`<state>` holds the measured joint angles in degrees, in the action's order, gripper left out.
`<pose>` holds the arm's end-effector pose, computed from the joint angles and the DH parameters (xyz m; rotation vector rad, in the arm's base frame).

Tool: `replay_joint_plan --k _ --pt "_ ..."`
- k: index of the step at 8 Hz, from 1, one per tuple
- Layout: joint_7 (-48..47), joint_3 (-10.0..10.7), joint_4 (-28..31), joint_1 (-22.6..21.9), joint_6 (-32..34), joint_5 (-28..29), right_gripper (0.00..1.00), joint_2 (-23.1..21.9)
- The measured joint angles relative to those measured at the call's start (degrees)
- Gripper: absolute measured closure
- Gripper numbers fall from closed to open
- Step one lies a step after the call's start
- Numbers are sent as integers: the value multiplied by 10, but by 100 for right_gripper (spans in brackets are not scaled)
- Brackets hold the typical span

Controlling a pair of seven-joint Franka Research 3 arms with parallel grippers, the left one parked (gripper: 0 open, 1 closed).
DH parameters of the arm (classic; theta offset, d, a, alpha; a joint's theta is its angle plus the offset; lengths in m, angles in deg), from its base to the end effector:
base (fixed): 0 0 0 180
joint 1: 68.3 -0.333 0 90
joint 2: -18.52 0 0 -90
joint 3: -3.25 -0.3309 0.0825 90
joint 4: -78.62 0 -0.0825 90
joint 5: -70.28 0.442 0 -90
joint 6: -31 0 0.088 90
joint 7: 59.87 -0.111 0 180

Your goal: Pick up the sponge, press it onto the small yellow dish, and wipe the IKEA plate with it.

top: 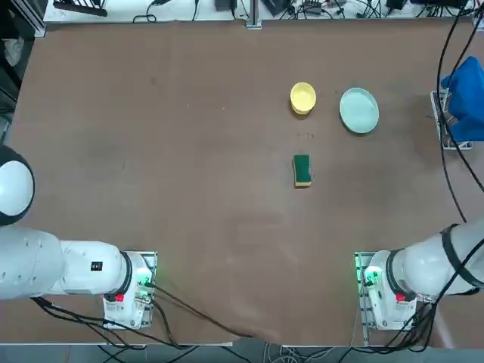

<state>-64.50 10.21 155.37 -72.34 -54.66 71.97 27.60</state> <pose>0.6555 -0.0229 0.6506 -3.1249 0.2004 0.0031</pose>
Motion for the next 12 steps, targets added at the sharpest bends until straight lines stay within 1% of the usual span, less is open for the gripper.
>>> replay_joint_plan --k 2,5,12 --pt "-8 -9 7 2 1 5 0 -1" --pt "-64 -20 13 -25 5 8 0 -6" --pt "-67 -16 14 -26 7 8 0 -6"
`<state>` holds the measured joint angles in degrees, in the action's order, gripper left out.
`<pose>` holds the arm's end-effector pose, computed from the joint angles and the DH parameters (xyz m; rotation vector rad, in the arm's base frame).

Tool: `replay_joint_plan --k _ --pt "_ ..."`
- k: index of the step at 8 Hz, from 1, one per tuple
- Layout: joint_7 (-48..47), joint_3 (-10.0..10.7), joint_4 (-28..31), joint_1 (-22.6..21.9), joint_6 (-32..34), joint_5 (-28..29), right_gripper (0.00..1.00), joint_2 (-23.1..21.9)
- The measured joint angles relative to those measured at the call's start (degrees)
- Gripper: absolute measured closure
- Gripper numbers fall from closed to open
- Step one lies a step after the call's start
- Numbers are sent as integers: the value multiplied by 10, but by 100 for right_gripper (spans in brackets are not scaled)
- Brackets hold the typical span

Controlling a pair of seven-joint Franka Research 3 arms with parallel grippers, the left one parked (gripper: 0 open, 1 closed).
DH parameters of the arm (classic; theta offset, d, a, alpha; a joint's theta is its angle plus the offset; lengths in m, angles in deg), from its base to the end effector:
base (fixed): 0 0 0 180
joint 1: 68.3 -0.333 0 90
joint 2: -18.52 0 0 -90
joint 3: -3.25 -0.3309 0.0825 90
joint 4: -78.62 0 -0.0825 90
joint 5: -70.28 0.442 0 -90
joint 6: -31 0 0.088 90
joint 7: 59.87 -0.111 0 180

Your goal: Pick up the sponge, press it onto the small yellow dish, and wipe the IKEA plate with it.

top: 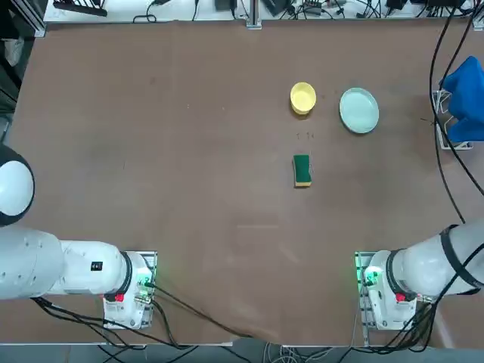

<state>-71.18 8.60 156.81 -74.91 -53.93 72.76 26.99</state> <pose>0.6508 0.0244 0.6431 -3.1037 0.2667 0.0508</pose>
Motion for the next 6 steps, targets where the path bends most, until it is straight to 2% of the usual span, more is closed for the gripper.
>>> replay_joint_plan --k 6 --pt "0 0 0 0 0 0 0 0"
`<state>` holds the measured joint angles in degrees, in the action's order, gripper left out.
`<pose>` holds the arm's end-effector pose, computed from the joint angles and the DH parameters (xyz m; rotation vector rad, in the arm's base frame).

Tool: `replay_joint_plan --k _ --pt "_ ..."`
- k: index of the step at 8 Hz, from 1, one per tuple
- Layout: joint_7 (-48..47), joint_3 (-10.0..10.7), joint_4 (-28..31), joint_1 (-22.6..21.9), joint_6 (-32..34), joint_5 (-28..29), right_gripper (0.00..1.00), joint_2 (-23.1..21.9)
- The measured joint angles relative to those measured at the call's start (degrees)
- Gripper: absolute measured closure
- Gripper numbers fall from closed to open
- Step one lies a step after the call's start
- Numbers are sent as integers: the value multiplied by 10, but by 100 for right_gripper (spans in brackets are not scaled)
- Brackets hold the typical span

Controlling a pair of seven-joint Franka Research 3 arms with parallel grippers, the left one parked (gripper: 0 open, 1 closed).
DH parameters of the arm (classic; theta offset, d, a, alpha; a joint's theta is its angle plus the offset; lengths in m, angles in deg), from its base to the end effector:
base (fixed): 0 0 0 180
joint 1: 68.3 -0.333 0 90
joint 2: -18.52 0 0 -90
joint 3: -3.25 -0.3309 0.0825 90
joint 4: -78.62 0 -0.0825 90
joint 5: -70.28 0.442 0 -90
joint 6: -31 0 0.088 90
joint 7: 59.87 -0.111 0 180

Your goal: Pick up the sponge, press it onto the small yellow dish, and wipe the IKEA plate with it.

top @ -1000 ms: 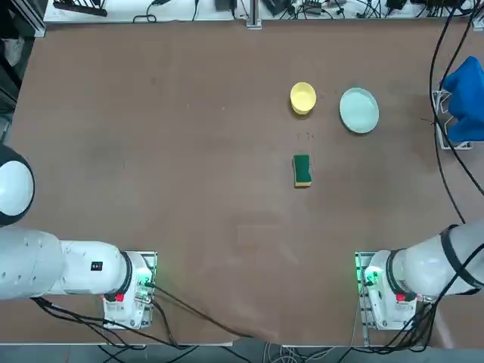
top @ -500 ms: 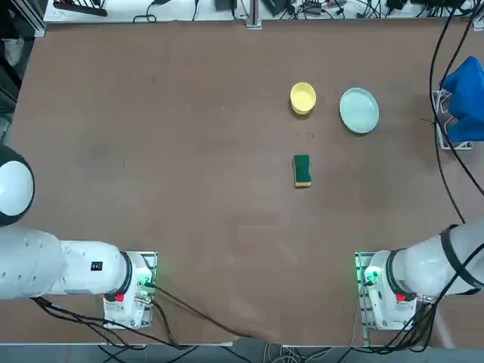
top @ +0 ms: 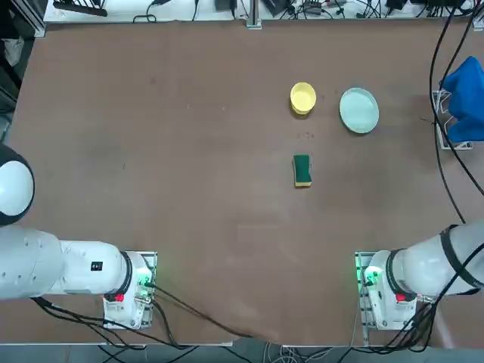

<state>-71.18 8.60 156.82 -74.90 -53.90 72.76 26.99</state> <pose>0.6507 0.0242 0.6429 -3.1038 0.2669 0.0519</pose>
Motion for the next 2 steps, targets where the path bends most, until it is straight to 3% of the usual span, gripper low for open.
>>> replay_joint_plan --k 2 --pt "0 0 1 0 0 0 0 0"
